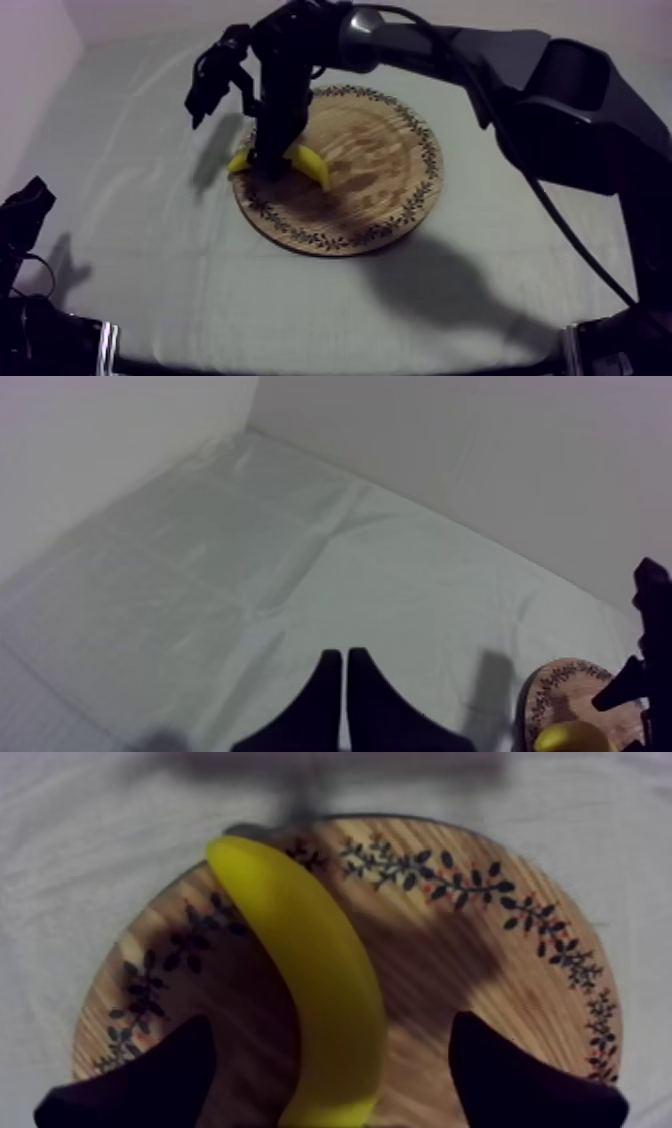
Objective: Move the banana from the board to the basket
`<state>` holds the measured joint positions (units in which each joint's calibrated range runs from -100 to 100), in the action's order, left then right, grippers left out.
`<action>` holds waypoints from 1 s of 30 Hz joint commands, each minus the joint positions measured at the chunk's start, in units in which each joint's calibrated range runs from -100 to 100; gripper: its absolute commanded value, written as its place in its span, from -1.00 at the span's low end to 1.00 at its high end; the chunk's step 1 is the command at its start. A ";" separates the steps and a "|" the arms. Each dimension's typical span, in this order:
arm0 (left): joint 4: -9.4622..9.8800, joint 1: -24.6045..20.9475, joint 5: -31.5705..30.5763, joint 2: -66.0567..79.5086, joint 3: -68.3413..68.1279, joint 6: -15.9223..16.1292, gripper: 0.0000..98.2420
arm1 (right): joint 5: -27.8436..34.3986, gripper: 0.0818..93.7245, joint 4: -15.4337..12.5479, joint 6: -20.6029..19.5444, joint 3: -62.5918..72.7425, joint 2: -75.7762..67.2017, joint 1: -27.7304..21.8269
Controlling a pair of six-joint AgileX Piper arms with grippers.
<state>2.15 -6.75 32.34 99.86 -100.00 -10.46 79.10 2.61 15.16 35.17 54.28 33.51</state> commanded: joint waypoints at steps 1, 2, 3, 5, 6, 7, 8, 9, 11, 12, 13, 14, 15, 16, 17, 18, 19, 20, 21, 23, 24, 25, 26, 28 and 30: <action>-0.03 -0.02 0.00 -0.04 0.00 -0.02 -1.00 | -0.37 0.70 0.25 -0.03 -0.39 0.62 -0.18; -0.03 -0.02 0.00 -0.04 0.00 -0.02 -1.00 | -0.64 0.67 0.34 0.04 -0.63 0.88 -0.30; -0.03 -0.02 0.00 -0.04 0.00 -0.02 -1.00 | -0.90 0.63 0.35 0.16 -0.91 1.06 -0.43; -0.03 -0.02 0.00 -0.04 0.00 -0.02 -1.00 | -1.43 0.51 0.16 0.56 -1.29 1.23 -0.67; -0.03 -0.02 0.00 -0.04 0.00 -0.02 -1.00 | -1.65 0.45 -0.02 0.80 -1.40 1.23 -0.78; -0.03 -0.02 0.00 -0.04 0.00 -0.02 -1.00 | -1.83 0.39 -0.22 1.09 -1.47 1.21 -0.90; -0.03 -0.02 0.00 -0.04 0.00 -0.02 -1.00 | -1.96 0.33 -0.37 1.35 -1.53 1.16 -0.99; -0.03 -0.02 0.00 -0.04 0.00 -0.02 -1.00 | -2.04 0.29 -0.45 1.53 -1.56 1.13 -1.05; -0.03 -0.02 0.00 -0.04 0.00 -0.02 -1.00 | -2.12 0.22 -0.31 1.67 -1.64 1.10 -1.06; -0.03 -0.02 0.00 -0.04 0.00 -0.02 -1.00 | -2.14 0.19 -0.16 1.66 -1.71 1.11 -1.01; -0.03 -0.02 0.00 -0.04 0.00 -0.02 -1.00 | -2.17 0.16 -0.02 1.61 -1.83 1.12 -0.95; -0.03 -0.02 0.00 -0.04 0.00 -0.02 -1.00 | -2.26 0.13 0.06 1.60 -1.97 1.13 -0.91; -0.03 -0.02 0.00 -0.04 0.00 -0.02 -1.00 | -2.40 0.09 0.03 1.66 -2.18 1.11 -0.88; -0.03 -0.02 0.00 -0.04 0.00 -0.02 -1.00 | -2.53 0.06 -0.07 1.80 -2.39 1.07 -0.86; -0.03 -0.02 0.00 -0.04 0.00 -0.02 -1.00 | -2.61 0.02 -0.17 1.93 -2.57 0.99 -0.84; -0.03 -0.02 0.00 -0.04 0.00 -0.02 -1.00 | -2.67 -0.03 -0.23 2.07 -2.73 0.94 -0.83; -0.03 -0.02 0.00 -0.04 0.00 -0.02 -1.00 | -2.71 -0.07 -0.24 2.17 -2.87 0.90 -0.78; -0.03 -0.02 0.00 -0.04 0.00 -0.02 -1.00 | -2.74 -0.11 -0.15 2.17 -2.97 0.90 -0.70; -0.03 -0.02 0.00 -0.04 0.00 -0.02 -1.00 | -2.71 -0.15 0.03 2.13 -3.04 0.95 -0.59; -0.03 -0.02 0.00 -0.04 0.00 -0.02 -1.00 | -2.44 -0.27 0.56 2.01 -3.13 0.98 -0.28; -0.03 -0.02 0.00 -0.04 0.00 -0.02 -1.00 | -2.11 -0.32 0.90 1.86 -3.15 0.90 -0.07; -0.03 -0.02 0.00 -0.04 0.00 -0.02 -1.00 | -1.72 -0.36 1.23 1.70 -3.17 0.75 0.10; -0.03 -0.02 0.00 -0.04 0.00 -0.02 -1.00 | -1.27 -0.39 1.48 1.60 -3.18 0.44 0.19; -0.03 -0.02 0.00 -0.04 0.00 -0.02 -1.00 | -0.57 -0.42 1.35 1.86 -3.53 -0.73 0.01; -0.03 -0.02 0.00 -0.04 0.00 -0.02 -1.00 | 0.04 -0.43 0.69 2.61 -4.27 -2.63 -0.59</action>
<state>2.15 -6.75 32.34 99.86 -100.00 -10.46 78.76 3.66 17.22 31.22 52.88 33.28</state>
